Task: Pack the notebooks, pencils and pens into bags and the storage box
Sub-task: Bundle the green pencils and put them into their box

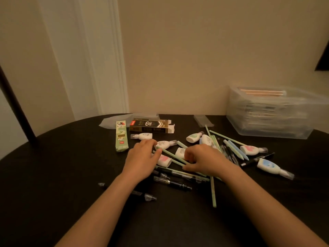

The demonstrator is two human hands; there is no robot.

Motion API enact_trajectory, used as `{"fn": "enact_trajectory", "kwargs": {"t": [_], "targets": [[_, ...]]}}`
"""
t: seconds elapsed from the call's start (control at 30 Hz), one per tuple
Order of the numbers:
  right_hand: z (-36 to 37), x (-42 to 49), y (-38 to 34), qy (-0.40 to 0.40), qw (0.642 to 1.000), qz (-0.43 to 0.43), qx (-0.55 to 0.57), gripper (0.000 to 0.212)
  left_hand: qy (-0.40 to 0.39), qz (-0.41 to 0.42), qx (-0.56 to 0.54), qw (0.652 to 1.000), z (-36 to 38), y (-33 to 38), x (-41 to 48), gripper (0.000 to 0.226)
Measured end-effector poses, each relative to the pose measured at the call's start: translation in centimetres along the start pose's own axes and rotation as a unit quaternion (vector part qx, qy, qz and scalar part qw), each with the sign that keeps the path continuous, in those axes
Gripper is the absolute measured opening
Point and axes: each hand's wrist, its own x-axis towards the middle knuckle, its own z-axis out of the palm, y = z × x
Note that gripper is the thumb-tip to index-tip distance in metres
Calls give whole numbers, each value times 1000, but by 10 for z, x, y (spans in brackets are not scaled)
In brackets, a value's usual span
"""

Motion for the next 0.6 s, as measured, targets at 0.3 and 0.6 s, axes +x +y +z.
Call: {"fn": "enact_trajectory", "kwargs": {"t": [0.3, 0.6], "targets": [[-14, 12, -12, -130, 989, -10, -65, 42, -26, 38, 57, 997, 10, -8, -2, 34], [-11, 2, -6, -144, 989, -28, -16, 54, -38, 41, 83, 995, 7, -12, 2, 30]]}}
